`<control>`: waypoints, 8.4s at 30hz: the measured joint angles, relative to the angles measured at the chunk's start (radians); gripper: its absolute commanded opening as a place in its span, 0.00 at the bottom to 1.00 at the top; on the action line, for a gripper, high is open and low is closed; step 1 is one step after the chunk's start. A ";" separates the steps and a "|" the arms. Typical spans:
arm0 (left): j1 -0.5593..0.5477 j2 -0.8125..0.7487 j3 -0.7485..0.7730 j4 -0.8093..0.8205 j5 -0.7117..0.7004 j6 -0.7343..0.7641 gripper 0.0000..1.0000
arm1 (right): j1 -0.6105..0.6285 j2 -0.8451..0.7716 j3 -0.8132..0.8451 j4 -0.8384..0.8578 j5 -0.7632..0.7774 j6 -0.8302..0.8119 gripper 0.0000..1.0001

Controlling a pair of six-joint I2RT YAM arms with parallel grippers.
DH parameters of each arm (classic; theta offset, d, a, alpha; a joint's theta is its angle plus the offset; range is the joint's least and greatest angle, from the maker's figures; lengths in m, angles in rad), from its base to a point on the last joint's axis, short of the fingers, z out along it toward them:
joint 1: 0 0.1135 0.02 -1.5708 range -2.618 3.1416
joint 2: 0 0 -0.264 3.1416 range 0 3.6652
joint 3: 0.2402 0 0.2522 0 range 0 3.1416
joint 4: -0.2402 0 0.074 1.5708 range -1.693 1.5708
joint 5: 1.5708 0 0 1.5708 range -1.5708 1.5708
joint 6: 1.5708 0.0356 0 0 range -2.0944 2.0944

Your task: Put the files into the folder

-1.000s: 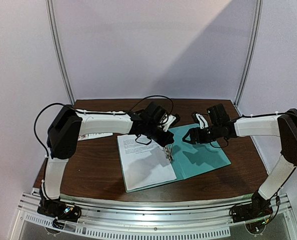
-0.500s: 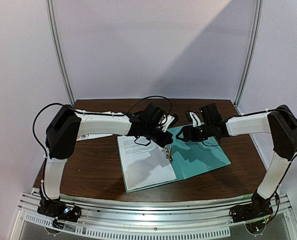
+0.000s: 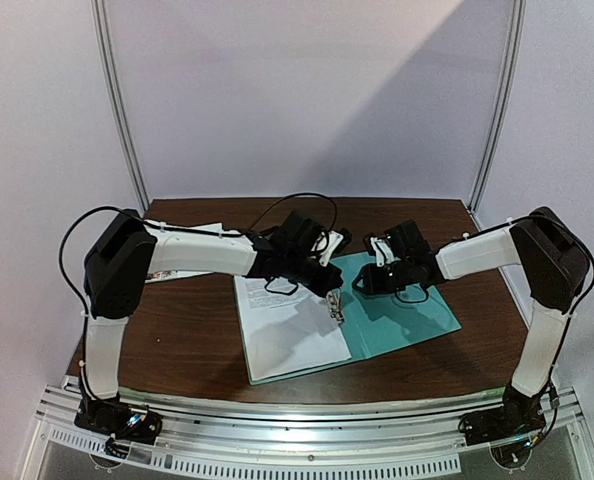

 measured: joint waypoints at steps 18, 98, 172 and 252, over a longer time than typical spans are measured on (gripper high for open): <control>0.019 -0.053 -0.123 0.114 -0.021 -0.072 0.00 | 0.047 0.003 0.010 -0.024 0.115 -0.105 0.33; 0.069 -0.045 -0.424 0.583 -0.127 -0.217 0.00 | 0.061 0.066 0.201 -0.234 0.069 -0.116 0.34; 0.111 -0.067 -0.495 0.510 -0.384 -0.322 0.00 | 0.084 0.224 0.365 -0.221 0.113 -0.120 0.34; 0.220 -0.264 -0.540 0.235 -0.002 -0.208 0.54 | 0.077 0.244 0.479 -0.399 -0.031 -0.206 0.38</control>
